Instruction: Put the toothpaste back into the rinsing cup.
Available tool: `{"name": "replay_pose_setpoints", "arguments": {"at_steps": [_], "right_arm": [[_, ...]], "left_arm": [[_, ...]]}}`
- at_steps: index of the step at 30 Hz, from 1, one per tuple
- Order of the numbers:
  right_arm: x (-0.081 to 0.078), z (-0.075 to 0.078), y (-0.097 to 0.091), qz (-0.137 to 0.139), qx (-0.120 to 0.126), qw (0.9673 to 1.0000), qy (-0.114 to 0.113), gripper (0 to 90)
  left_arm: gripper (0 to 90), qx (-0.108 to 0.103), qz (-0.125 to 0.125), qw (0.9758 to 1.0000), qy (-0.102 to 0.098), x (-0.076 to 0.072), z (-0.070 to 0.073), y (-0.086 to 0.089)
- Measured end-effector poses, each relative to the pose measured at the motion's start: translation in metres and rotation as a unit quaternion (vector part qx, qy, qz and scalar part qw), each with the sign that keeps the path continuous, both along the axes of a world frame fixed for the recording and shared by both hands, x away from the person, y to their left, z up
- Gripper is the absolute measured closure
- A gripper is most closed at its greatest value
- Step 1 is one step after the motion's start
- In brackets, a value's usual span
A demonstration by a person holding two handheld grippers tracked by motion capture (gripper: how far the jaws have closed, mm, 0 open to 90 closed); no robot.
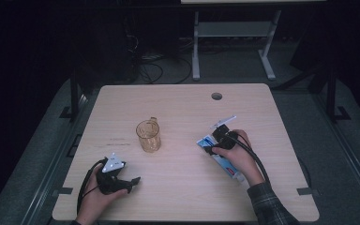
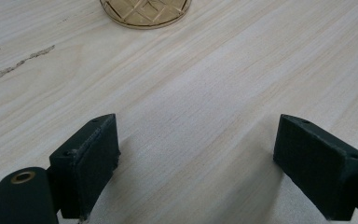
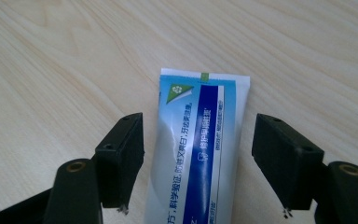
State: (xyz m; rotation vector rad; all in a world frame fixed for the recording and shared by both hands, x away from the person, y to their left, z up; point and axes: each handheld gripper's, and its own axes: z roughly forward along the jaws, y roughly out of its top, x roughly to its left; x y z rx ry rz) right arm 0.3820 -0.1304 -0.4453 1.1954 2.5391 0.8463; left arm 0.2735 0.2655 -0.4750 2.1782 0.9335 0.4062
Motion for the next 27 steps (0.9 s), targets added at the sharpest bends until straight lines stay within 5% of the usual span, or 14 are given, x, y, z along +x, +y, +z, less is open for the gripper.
{"name": "replay_pose_setpoints", "arguments": {"at_steps": [10,21,27], "right_arm": [[0.005,-0.009,0.007,-0.001,-0.028,0.9996,0.008,35.0],[0.006,-0.012,0.01,0.002,-0.031,0.9994,0.012,37.2],[0.004,-0.01,0.012,0.003,-0.034,0.9993,0.016,48.1]], "left_arm": [[13.3,0.0,0.0,1.0,0.0,0.0,0.0,0.0],[13.3,0.002,-0.001,1.0,0.0,0.0,0.0,0.0],[13.3,0.001,-0.001,1.0,0.0,0.0,0.0,0.0]]}}
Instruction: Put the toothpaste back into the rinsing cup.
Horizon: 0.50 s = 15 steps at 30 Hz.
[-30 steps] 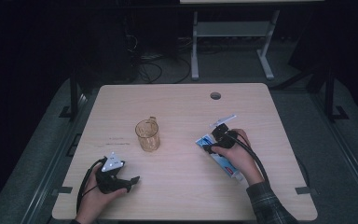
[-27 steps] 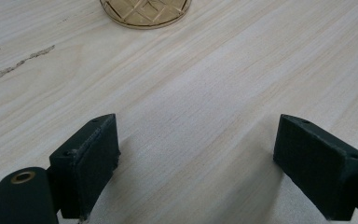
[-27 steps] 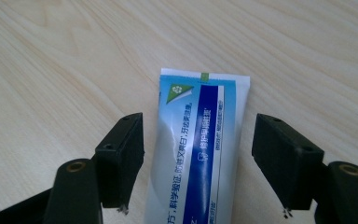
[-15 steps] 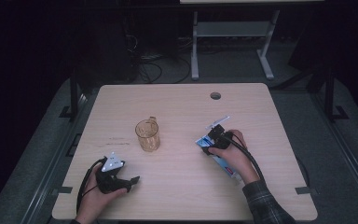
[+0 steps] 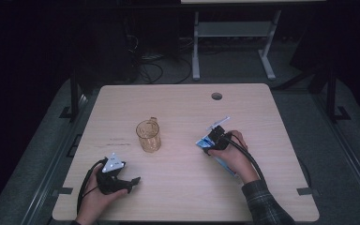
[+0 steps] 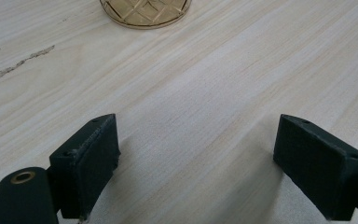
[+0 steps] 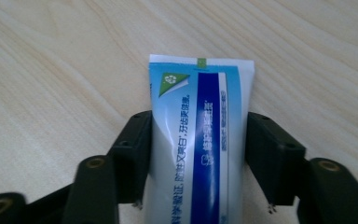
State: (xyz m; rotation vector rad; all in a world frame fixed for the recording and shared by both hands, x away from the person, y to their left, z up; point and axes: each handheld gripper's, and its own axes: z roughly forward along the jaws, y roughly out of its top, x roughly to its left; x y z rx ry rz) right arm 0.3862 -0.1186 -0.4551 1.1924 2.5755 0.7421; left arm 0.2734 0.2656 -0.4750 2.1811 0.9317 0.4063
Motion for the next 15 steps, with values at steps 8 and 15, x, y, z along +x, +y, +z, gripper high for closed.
{"name": "replay_pose_setpoints", "arguments": {"at_steps": [8,15], "right_arm": [[-0.0025,0.0029,0.0015,-0.005,-0.007,0.9999,0.007,62.6],[-0.0026,0.0066,-0.006,-0.019,0.023,0.9995,0.011,68.5]], "left_arm": [[13.3,0.0,0.0,1.0,0.0,0.0,0.0,0.0],[13.3,0.0,0.0,1.0,0.0,0.0,0.0,0.0001]]}}
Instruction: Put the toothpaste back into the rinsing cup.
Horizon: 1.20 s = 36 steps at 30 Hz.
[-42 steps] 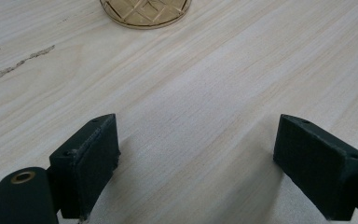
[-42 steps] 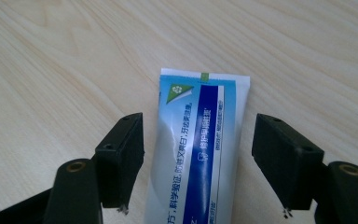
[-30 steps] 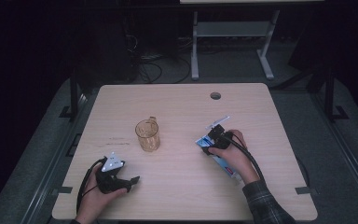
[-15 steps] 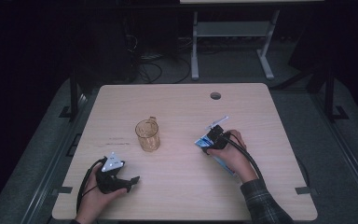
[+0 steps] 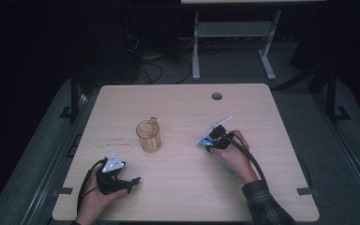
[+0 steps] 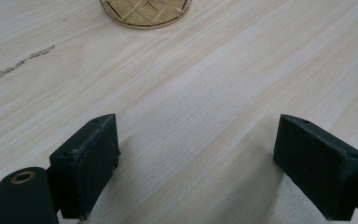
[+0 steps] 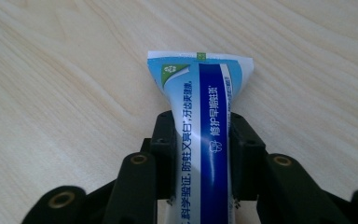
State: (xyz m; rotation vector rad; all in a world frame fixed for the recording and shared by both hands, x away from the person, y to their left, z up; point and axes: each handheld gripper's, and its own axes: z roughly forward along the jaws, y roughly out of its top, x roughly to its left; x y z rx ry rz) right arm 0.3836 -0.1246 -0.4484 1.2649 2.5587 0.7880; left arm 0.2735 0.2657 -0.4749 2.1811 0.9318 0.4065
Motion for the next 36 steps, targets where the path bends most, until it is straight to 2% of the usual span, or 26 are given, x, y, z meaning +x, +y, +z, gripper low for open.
{"name": "replay_pose_setpoints", "arguments": {"at_steps": [3,5,7,10,21,34,36], "right_arm": [[0.001,0.0,-0.007,-0.005,0.021,0.9997,0.008,68.8],[0.002,0.0,-0.009,-0.008,0.026,0.9996,0.011,68.8],[0.002,0.001,-0.013,-0.011,0.045,0.9988,0.017,68.8],[0.002,0.005,-0.019,-0.014,0.065,0.9977,0.015,68.9],[-0.004,0.025,-0.035,-0.019,0.109,0.9938,-0.008,69.6],[-0.015,0.053,-0.05,-0.019,0.166,0.9853,-0.037,70.8],[-0.017,0.057,-0.053,-0.017,0.172,0.9837,-0.048,71.2]], "left_arm": [[13.3,0.0,0.0,1.0,0.0,0.0,0.0,0.0],[13.3,-0.001,0.001,1.0,0.0,0.0,0.0,0.0],[13.3,-0.001,0.001,1.0,0.0,0.0,0.0,0.0],[13.3,-0.001,0.001,1.0,0.0,0.0,0.0,0.0],[13.3,-0.002,0.001,1.0,0.0,0.0,0.0,0.0],[13.3,-0.002,0.001,1.0,-0.001,0.0,0.0,0.0],[13.3,-0.002,0.001,1.0,0.0,0.0,0.0,0.0]]}}
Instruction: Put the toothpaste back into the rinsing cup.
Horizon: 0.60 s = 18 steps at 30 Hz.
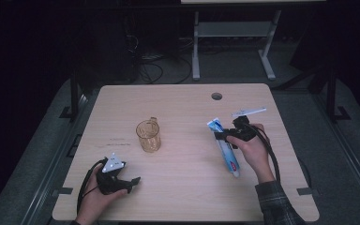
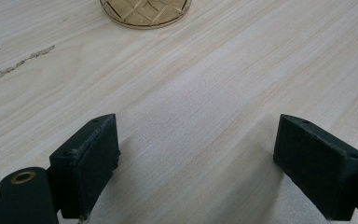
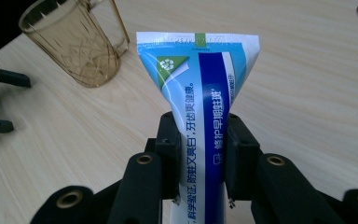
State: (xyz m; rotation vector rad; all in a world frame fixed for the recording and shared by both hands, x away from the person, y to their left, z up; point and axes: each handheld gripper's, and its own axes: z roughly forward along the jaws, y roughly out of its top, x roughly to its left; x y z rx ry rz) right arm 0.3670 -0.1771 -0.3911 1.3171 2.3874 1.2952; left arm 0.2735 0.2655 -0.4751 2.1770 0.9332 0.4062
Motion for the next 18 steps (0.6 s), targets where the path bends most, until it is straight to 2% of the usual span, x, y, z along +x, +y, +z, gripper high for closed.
{"name": "replay_pose_setpoints", "arguments": {"at_steps": [8,18], "right_arm": [[-0.006,0.014,-0.008,0.006,0.036,0.9989,-0.03,71.9],[-0.011,0.024,-0.011,0.016,0.061,0.9958,-0.066,72.2]], "left_arm": [[13.4,0.001,-0.001,1.0,-0.001,0.0,0.0,0.0],[13.5,0.001,-0.001,1.0,-0.001,0.0,0.0,0.0]]}}
